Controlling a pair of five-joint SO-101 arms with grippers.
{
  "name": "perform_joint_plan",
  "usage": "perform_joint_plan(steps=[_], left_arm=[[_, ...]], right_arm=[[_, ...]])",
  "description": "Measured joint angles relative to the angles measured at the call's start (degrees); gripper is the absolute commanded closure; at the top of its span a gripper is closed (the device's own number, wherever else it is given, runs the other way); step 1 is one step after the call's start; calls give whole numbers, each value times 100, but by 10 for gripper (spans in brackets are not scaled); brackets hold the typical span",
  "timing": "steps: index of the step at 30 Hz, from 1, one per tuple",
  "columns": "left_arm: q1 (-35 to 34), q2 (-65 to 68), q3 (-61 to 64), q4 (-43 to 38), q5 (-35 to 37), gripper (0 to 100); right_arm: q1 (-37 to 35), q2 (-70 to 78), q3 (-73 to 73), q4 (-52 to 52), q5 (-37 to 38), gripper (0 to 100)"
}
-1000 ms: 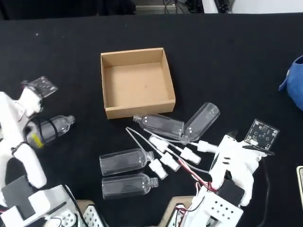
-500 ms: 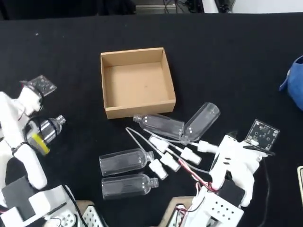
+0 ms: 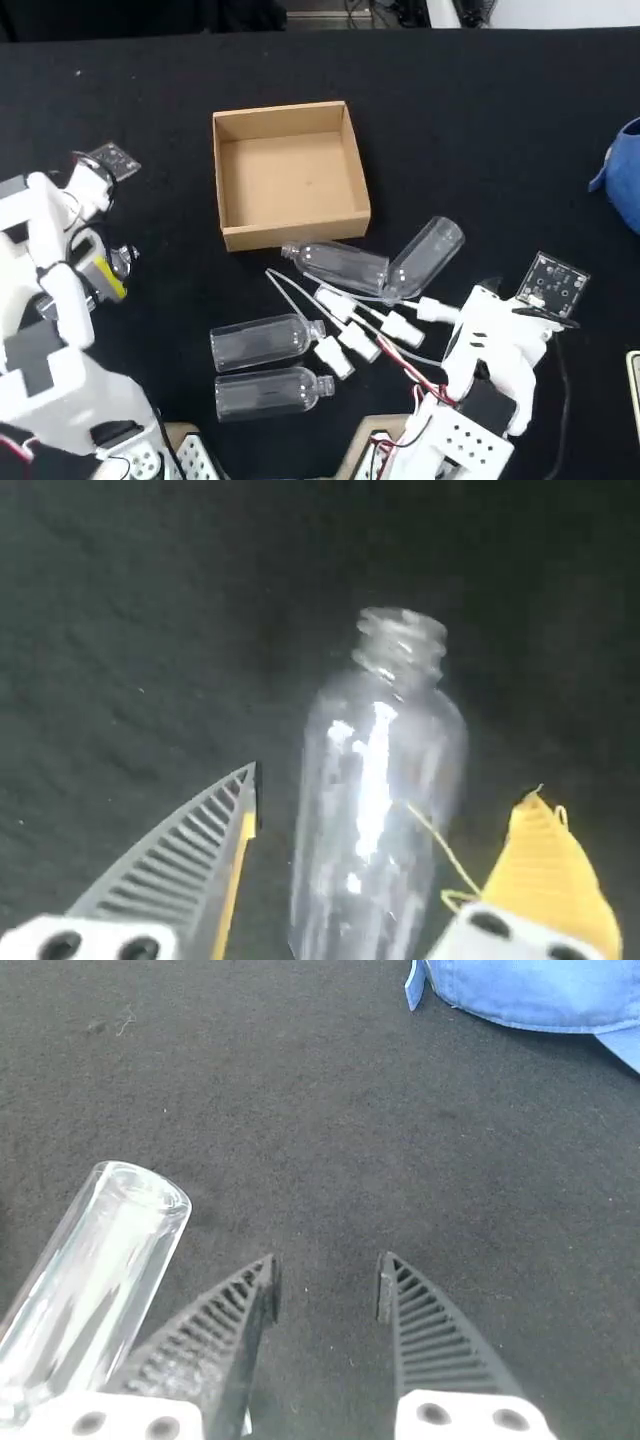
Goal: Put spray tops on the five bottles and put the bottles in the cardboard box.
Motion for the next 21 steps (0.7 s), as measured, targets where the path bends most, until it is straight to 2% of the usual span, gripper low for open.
perform_joint_plan(steps=[8, 11, 15, 21], left_arm=[[26, 782, -536, -193, 527, 737], [44, 888, -554, -193, 642, 815], [44, 888, -545, -193, 765, 978], [62, 914, -334, -246, 791, 970]], right_arm=[[0, 0, 0, 0, 0, 850], [0, 0, 0, 0, 0, 850], [0, 0, 0, 0, 0, 850], [0, 0, 0, 0, 0, 850]])
